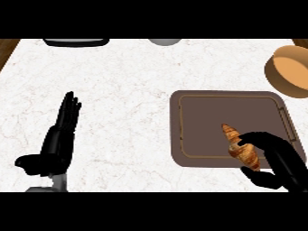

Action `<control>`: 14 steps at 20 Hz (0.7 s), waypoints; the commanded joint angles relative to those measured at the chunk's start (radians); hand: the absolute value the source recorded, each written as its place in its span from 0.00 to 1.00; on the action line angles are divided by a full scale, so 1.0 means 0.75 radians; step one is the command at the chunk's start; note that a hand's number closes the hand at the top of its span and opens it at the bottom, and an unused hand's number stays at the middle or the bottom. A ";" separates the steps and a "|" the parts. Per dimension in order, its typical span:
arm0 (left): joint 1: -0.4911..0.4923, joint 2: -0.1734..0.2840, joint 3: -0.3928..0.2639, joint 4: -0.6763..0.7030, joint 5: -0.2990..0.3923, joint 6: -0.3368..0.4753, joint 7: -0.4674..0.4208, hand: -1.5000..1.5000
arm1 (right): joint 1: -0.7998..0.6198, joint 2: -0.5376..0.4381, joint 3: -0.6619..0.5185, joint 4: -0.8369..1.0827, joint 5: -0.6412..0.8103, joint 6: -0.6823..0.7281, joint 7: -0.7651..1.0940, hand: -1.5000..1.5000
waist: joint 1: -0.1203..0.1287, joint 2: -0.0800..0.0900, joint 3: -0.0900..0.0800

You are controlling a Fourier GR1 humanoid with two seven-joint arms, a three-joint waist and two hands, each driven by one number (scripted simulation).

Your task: Pick the croissant from the tray and place it in the pot

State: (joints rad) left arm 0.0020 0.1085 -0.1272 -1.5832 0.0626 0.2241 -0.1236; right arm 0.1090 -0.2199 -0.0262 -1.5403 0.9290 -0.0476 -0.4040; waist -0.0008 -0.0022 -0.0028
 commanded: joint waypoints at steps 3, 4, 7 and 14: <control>-0.062 -0.025 0.046 0.076 -0.019 -0.012 0.004 0.50 | -0.094 -0.005 -0.064 0.097 -0.031 -0.087 -0.091 1.00 | 0.000 0.003 0.004; -0.050 -0.020 0.042 0.038 -0.020 -0.024 0.020 0.50 | -0.159 0.014 -0.050 0.212 0.012 -0.137 -0.100 1.00 | 0.003 0.003 0.004; 0.013 -0.068 -0.011 0.000 -0.060 -0.004 -0.002 0.50 | 0.006 0.019 -0.050 0.107 -0.027 -0.187 -0.199 1.00 | 0.000 0.002 0.004; 0.017 -0.015 0.057 -0.004 0.003 -0.071 -0.021 0.50 | -0.119 -0.130 0.150 -0.059 0.165 0.178 -0.057 1.00 | 0.024 0.005 0.001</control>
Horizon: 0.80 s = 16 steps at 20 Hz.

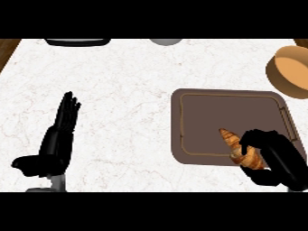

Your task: Pick the croissant from the tray and place it in the pot

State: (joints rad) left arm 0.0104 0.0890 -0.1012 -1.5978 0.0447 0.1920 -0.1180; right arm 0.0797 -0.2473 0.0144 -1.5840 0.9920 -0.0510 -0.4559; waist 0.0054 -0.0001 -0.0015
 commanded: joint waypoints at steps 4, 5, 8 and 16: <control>0.005 0.008 0.009 0.037 0.013 -0.039 -0.034 0.50 | -0.218 -0.209 0.152 -0.061 0.072 0.446 -0.019 1.00 | 0.006 0.000 0.000; -0.108 0.031 0.073 0.074 0.042 -0.040 0.032 0.50 | -0.256 -0.225 0.102 -0.094 0.010 0.487 -0.045 1.00 | -0.005 0.001 0.001; -0.006 -0.023 0.012 0.056 0.000 -0.015 -0.031 0.50 | -0.258 -0.174 0.041 -0.311 -0.109 0.551 0.006 1.00 | -0.012 -0.003 0.001; -0.026 -0.020 0.024 0.014 -0.005 -0.009 0.014 0.50 | -0.260 -0.130 -0.188 -0.607 -0.247 0.535 0.162 1.00 | -0.012 -0.003 0.002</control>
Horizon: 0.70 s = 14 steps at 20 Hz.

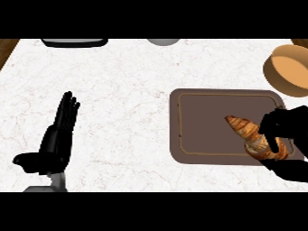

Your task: Pick the croissant from the tray and place it in the pot

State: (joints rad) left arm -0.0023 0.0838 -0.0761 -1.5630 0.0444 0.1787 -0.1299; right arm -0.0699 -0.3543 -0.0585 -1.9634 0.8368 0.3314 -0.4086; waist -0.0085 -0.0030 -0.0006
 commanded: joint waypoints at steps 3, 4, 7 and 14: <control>0.027 0.005 0.003 -0.066 0.004 -0.011 0.024 0.50 | -0.100 -0.010 -0.195 -0.072 -0.046 0.020 0.158 1.00 | 0.013 0.003 0.000; 0.018 0.004 -0.003 -0.067 -0.012 -0.003 0.039 0.50 | -0.066 0.001 -0.197 -0.160 -0.063 0.080 0.231 1.00 | 0.008 0.002 0.000; -0.053 0.001 0.036 0.016 0.001 -0.014 0.030 0.50 | -0.155 -0.014 -0.254 -0.088 -0.070 0.078 0.270 1.00 | 0.010 0.004 0.000; -0.020 0.007 0.012 -0.094 -0.027 -0.006 0.104 0.50 | -0.383 -0.215 -0.461 0.330 -0.112 0.059 0.196 1.00 | 0.020 0.005 0.001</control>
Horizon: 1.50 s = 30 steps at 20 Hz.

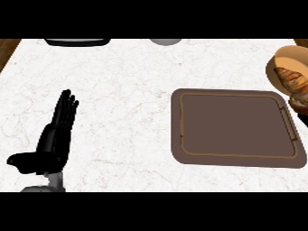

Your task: Pick the croissant from the tray and place it in the pot

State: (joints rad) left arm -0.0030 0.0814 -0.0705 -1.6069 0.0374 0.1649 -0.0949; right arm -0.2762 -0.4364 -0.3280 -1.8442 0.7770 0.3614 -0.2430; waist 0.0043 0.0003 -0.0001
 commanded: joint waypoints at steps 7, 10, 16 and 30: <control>0.066 -0.013 -0.028 -0.036 -0.032 -0.015 -0.044 0.50 | -0.361 -0.226 -0.127 0.766 0.050 -0.201 -0.195 1.00 | 0.021 0.005 0.001; -0.008 -0.010 0.001 0.020 -0.025 -0.017 -0.028 0.50 | -0.476 -0.284 -0.114 1.017 0.093 -0.285 -0.273 1.00 | 0.021 0.006 0.001; -0.025 -0.037 0.014 0.134 0.000 -0.044 -0.122 0.50 | -0.575 -0.358 -0.126 1.496 0.138 -0.463 -0.523 1.00 | 0.031 0.015 0.002; -0.032 -0.064 -0.067 0.014 -0.047 -0.024 -0.010 0.50 | -0.759 -0.451 0.012 2.102 0.403 -0.523 -0.370 1.00 | 0.104 0.042 0.007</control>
State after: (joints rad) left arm -0.0442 0.0459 -0.0985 -1.5838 0.0112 0.1446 -0.1096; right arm -0.8535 -0.7647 -0.3543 -0.3502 1.0175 -0.0074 -0.5845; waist 0.0705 0.0270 0.0038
